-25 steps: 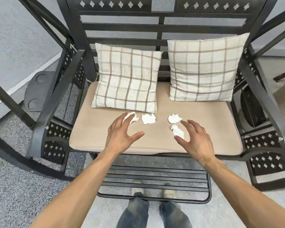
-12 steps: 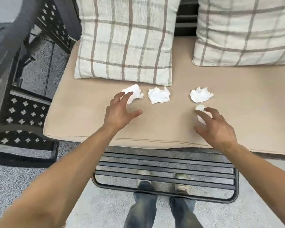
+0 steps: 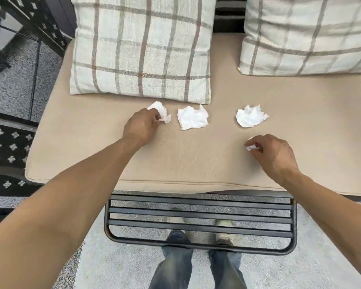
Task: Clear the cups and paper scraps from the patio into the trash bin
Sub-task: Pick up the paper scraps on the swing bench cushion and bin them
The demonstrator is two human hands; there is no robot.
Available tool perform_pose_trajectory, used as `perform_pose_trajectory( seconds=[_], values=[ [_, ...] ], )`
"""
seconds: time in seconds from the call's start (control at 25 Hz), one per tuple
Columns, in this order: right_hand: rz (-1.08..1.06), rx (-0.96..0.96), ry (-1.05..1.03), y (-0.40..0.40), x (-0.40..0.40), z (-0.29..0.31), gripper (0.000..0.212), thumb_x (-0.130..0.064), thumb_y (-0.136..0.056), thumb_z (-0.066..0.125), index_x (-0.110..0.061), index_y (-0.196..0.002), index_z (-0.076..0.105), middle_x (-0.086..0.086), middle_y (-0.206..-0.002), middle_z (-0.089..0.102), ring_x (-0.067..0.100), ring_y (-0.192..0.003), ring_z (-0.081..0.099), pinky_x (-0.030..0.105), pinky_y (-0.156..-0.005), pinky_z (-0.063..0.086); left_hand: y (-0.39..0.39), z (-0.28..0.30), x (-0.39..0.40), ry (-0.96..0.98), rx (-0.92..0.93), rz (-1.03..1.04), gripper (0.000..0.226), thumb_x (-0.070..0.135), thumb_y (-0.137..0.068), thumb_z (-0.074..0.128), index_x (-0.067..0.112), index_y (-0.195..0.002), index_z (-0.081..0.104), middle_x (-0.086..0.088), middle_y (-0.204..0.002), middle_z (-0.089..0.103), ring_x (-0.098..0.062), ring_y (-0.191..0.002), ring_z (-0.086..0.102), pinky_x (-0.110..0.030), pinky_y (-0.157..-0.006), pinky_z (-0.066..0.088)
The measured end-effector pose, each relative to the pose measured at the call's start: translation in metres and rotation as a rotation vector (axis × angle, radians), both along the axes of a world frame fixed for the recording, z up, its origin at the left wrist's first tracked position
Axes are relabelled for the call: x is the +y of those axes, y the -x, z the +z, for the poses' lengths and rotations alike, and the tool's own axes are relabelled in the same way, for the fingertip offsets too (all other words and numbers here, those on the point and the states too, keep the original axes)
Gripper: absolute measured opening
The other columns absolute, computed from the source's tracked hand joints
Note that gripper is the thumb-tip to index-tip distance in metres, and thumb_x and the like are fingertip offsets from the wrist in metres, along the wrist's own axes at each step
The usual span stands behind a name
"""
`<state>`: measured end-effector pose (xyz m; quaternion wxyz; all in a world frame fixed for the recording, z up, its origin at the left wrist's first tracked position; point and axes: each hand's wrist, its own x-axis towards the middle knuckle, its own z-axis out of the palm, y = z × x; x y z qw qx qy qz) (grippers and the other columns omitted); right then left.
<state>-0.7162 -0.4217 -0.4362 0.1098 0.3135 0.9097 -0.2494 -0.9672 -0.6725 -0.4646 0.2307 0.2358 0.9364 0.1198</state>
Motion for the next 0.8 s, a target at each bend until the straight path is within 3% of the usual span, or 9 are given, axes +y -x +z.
perform_pose_trajectory(
  seconds=[0.16, 0.24, 0.36, 0.44, 0.52, 0.64, 0.72, 0.8],
  values=[
    [0.006, 0.039, 0.006, 0.007, 0.008, 0.014, 0.019, -0.011, -0.087, 0.06, -0.022, -0.099, 0.07, -0.001, -0.099, 0.061, 0.024, -0.086, 0.061, 0.035, -0.075, 0.047, -0.005, 0.013, 0.01, -0.027, -0.045, 0.013, 0.016, 0.026, -0.093, 0.057, 0.019, -0.105, 0.064, 0.001, -0.097, 0.052, -0.026, -0.099, 0.055, -0.035, -0.076, 0.044],
    [0.002, 0.105, 0.033, 0.019, 0.012, 0.021, 0.018, -0.009, -0.086, 0.061, -0.022, -0.094, 0.072, -0.006, -0.103, 0.057, 0.02, -0.086, 0.06, 0.034, -0.075, 0.048, -0.014, 0.019, 0.016, -0.107, -0.067, -0.082, 0.014, 0.024, -0.092, 0.059, 0.018, -0.104, 0.064, 0.001, -0.102, 0.048, -0.023, -0.098, 0.053, -0.038, -0.08, 0.045],
    [0.031, 0.13, 0.088, 0.044, 0.023, 0.023, 0.017, -0.011, -0.086, 0.063, -0.024, -0.088, 0.074, -0.011, -0.117, 0.051, 0.017, -0.093, 0.058, 0.031, -0.078, 0.047, -0.028, 0.026, 0.03, -0.138, -0.11, -0.262, 0.009, 0.023, -0.091, 0.062, 0.021, -0.099, 0.064, 0.003, -0.125, 0.043, -0.019, -0.1, 0.053, -0.04, -0.081, 0.048],
    [0.09, 0.071, 0.114, 0.058, 0.031, 0.017, 0.015, -0.013, -0.087, 0.064, -0.022, -0.09, 0.075, -0.008, -0.136, 0.044, 0.018, -0.1, 0.058, 0.032, -0.084, 0.047, -0.031, 0.025, 0.044, -0.122, -0.133, -0.314, 0.007, 0.023, -0.09, 0.064, 0.021, -0.096, 0.064, 0.005, -0.145, 0.032, -0.021, -0.107, 0.056, -0.041, -0.083, 0.049],
    [0.115, 0.003, 0.129, 0.067, 0.038, 0.007, 0.013, -0.014, -0.086, 0.065, -0.02, -0.092, 0.075, -0.004, -0.143, 0.04, 0.019, -0.098, 0.06, 0.03, -0.083, 0.045, -0.031, 0.023, 0.06, -0.091, -0.143, -0.335, 0.005, 0.024, -0.09, 0.065, 0.021, -0.094, 0.064, 0.008, -0.154, 0.022, -0.022, -0.108, 0.057, -0.041, -0.083, 0.049],
    [0.098, 0.001, 0.135, 0.068, 0.044, -0.007, 0.01, -0.012, -0.082, 0.069, -0.017, -0.088, 0.076, -0.004, -0.125, 0.055, 0.016, -0.094, 0.059, 0.024, -0.08, 0.041, -0.031, 0.014, 0.08, -0.019, -0.126, -0.404, 0.006, 0.026, -0.091, 0.063, 0.021, -0.095, 0.064, 0.013, -0.155, 0.024, -0.02, -0.106, 0.059, -0.035, -0.079, 0.047],
    [0.017, 0.071, 0.168, 0.066, 0.044, -0.013, 0.013, -0.007, -0.08, 0.069, -0.019, -0.08, 0.074, -0.01, -0.105, 0.06, 0.01, -0.084, 0.056, 0.021, -0.075, 0.039, -0.032, 0.006, 0.085, 0.005, -0.107, -0.428, 0.01, 0.026, -0.092, 0.061, 0.021, -0.1, 0.065, 0.012, -0.147, 0.035, -0.019, -0.108, 0.057, -0.029, -0.073, 0.04],
    [-0.012, 0.108, 0.172, 0.064, 0.044, -0.016, 0.016, -0.004, -0.079, 0.067, -0.019, -0.079, 0.074, -0.012, -0.099, 0.062, 0.006, -0.078, 0.056, 0.02, -0.073, 0.039, -0.033, 0.0, 0.086, -0.018, -0.086, -0.388, 0.014, 0.024, -0.091, 0.061, 0.02, -0.104, 0.066, 0.009, -0.134, 0.046, -0.02, -0.103, 0.057, -0.028, -0.07, 0.036]
  ],
)
